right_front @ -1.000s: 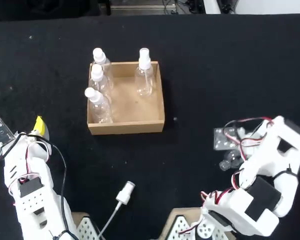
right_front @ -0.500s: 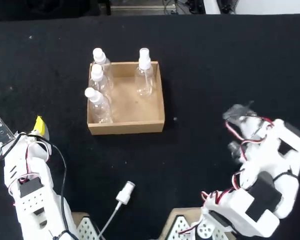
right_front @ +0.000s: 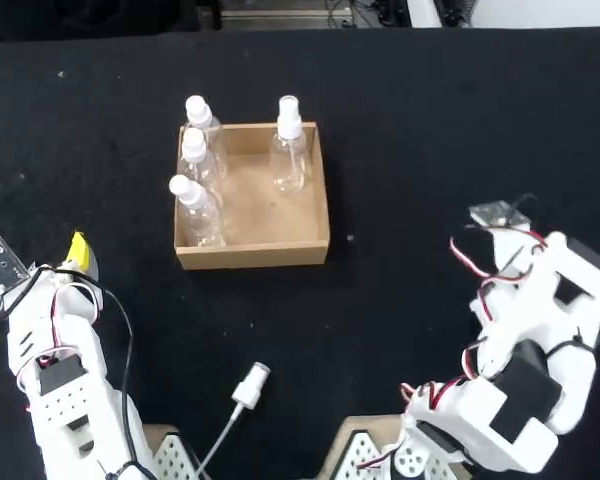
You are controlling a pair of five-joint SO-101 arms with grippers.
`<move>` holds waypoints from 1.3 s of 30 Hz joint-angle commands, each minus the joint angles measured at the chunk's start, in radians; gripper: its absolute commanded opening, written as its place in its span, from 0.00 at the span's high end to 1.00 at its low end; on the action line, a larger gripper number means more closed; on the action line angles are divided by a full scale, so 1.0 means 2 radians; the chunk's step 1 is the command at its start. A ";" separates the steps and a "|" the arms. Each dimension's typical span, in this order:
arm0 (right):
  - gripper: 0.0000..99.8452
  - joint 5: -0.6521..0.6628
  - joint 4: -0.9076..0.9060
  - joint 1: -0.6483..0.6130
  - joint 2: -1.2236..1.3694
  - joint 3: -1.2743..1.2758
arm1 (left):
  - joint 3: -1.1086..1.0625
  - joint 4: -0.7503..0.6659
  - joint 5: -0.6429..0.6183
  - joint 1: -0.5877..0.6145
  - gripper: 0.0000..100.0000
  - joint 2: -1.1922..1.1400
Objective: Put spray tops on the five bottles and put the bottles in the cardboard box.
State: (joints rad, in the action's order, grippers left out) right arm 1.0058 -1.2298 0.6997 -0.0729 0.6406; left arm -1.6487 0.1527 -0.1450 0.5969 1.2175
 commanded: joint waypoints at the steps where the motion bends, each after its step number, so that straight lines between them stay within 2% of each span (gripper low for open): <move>1: 0.64 0.008 -0.012 -0.013 -0.001 -0.044 | 0.023 -0.012 0.002 -0.007 0.75 0.004; 8: 0.67 0.026 0.014 -0.002 0.029 -0.030 | 0.024 -0.012 0.002 -0.007 0.75 0.004; 18: 0.79 0.026 0.015 0.037 0.041 -0.032 | 0.025 -0.012 0.002 -0.007 0.75 0.004; 20: 0.84 0.026 0.015 0.037 0.043 -0.031 | 0.025 -0.012 0.002 -0.007 0.75 0.004; 23: 0.98 0.026 0.015 0.037 0.040 -0.032 | 0.024 -0.012 0.003 -0.007 0.75 0.004; 28: 0.99 0.024 -0.002 0.032 0.007 -0.074 | 0.024 -0.012 0.004 -0.007 0.75 0.004; 33: 0.99 0.021 -0.096 0.005 -0.095 -0.122 | 0.026 -0.005 0.005 -0.007 0.75 0.004; 35: 0.99 -0.010 -0.106 -0.025 -0.138 -0.121 | 0.043 0.026 0.007 -0.007 0.75 0.004; 39: 0.99 -0.107 -0.071 -0.072 -0.217 -0.101 | 0.143 0.182 0.058 -0.008 0.75 0.004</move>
State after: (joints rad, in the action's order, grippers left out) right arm 0.9122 -1.4093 0.6260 -0.3659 0.4565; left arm -1.5474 0.3153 -0.0913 0.5969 1.2175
